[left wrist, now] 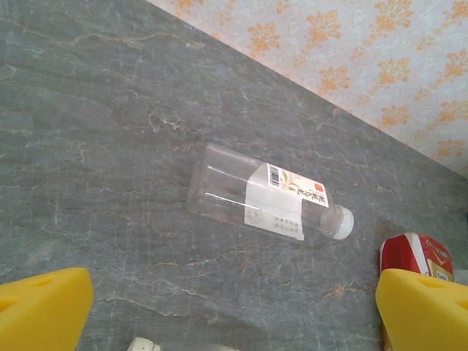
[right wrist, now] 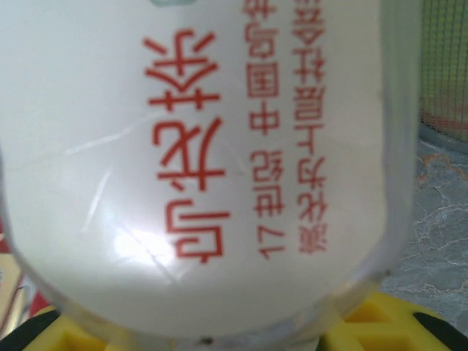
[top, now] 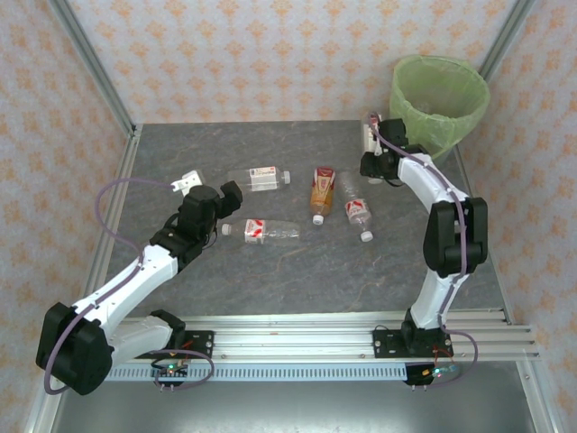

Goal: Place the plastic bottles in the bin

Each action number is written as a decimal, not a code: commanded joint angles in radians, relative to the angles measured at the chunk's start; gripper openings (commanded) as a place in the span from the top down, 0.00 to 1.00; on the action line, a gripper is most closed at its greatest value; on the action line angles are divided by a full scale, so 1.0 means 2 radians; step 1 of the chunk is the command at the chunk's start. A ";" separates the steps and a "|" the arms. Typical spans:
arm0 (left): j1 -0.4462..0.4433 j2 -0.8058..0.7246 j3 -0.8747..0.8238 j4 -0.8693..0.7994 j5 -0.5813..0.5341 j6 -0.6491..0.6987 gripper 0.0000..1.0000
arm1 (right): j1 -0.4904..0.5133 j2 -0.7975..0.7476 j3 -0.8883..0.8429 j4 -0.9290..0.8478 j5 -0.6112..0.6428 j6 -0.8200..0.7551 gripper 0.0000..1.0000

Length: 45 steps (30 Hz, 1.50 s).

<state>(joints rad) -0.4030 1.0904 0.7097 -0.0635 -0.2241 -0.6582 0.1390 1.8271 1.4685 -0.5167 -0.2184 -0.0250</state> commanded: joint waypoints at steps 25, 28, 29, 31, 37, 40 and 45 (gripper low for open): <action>0.006 0.002 -0.002 -0.002 -0.033 -0.018 0.00 | 0.000 -0.146 0.045 0.024 -0.066 -0.017 1.00; 0.005 0.001 -0.002 -0.003 -0.034 -0.017 0.00 | -0.009 -0.127 0.097 -0.015 -0.052 -0.035 1.00; 0.006 -0.001 -0.002 -0.006 -0.035 -0.016 0.00 | -0.015 -0.120 0.117 -0.027 -0.049 -0.040 1.00; 0.006 -0.005 -0.004 -0.007 -0.037 -0.015 0.00 | -0.029 -0.111 0.147 -0.041 -0.050 -0.044 1.00; 0.007 -0.024 -0.018 -0.011 -0.053 -0.017 0.00 | -0.062 -0.090 0.213 -0.074 -0.049 -0.061 1.00; 0.006 -0.031 -0.023 -0.012 -0.058 -0.017 0.00 | -0.077 -0.085 0.233 -0.091 -0.039 -0.069 1.00; 0.006 -0.033 -0.025 -0.013 -0.064 -0.019 0.00 | -0.100 -0.073 0.267 -0.117 -0.012 -0.090 1.00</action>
<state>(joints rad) -0.3981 1.0389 0.6758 -0.0635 -0.3004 -0.6838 -0.0391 1.6661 1.9442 -0.6975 -0.2977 -0.1623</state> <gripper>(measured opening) 0.998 0.419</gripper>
